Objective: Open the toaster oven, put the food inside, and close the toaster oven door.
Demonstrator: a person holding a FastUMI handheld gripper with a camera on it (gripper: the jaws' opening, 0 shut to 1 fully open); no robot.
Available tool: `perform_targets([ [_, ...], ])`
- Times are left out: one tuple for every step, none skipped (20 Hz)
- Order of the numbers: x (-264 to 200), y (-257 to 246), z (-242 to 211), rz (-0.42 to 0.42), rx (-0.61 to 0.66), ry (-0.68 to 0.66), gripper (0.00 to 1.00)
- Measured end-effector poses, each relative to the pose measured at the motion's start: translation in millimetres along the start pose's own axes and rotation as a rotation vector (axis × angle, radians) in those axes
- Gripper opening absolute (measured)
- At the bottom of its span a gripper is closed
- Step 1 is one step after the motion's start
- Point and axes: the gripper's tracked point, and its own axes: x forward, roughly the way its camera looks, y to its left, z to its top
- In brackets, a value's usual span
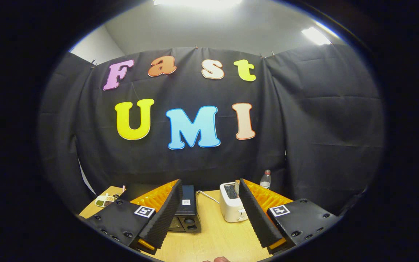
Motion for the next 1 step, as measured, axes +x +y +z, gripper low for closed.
perform_targets([
  [-1.4,7.7,-1.0,0.017,0.001,0.007,0.98],
])
